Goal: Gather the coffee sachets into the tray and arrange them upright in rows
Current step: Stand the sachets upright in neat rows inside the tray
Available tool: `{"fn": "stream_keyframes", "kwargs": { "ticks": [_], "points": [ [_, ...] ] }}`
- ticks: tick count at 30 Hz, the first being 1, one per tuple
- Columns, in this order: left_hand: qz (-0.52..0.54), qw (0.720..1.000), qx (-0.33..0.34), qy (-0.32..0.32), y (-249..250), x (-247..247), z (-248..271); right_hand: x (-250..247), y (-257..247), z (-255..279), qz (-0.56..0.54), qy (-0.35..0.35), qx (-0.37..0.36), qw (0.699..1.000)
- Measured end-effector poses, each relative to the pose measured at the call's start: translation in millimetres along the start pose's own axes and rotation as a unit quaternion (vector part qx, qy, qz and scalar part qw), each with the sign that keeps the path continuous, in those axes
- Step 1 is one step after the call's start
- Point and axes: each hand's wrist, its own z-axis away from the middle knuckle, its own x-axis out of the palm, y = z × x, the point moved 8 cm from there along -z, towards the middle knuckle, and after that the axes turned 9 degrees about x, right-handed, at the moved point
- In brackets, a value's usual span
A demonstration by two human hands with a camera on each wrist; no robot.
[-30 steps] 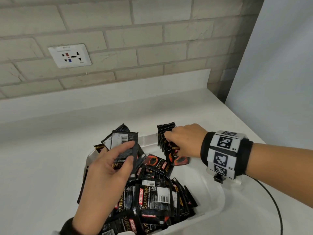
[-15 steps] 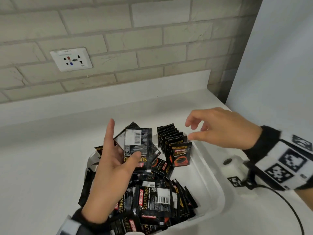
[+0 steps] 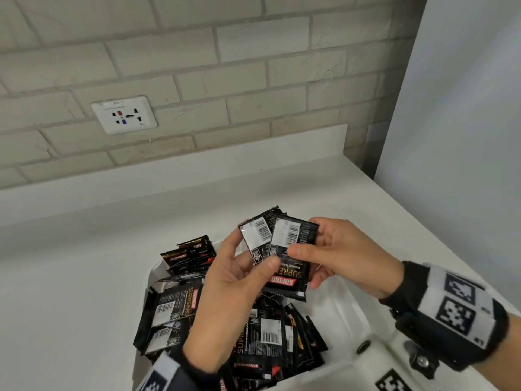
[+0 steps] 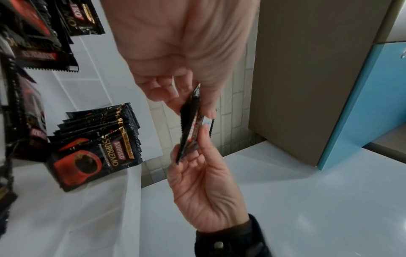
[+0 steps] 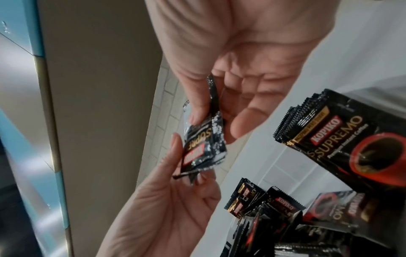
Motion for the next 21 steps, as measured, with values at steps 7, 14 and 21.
{"fn": "stream_keyframes", "kwargs": {
  "ticks": [7, 14, 21],
  "points": [
    [-0.106, 0.992, 0.037, -0.060, 13.8, 11.3, 5.9, -1.6, -5.1, 1.3, 0.040, 0.005, -0.037, 0.999],
    [-0.098, 0.995, -0.007, -0.016, 1.0, -4.1, 3.7, -16.3, -50.5, 25.0, 0.110, 0.110, -0.245, 0.957],
    [0.199, 0.968, -0.148, -0.031, -2.5, 11.0, 7.1, 28.6, -54.0, 65.7, 0.526, 0.110, -0.528, 0.657]
  ]
}}
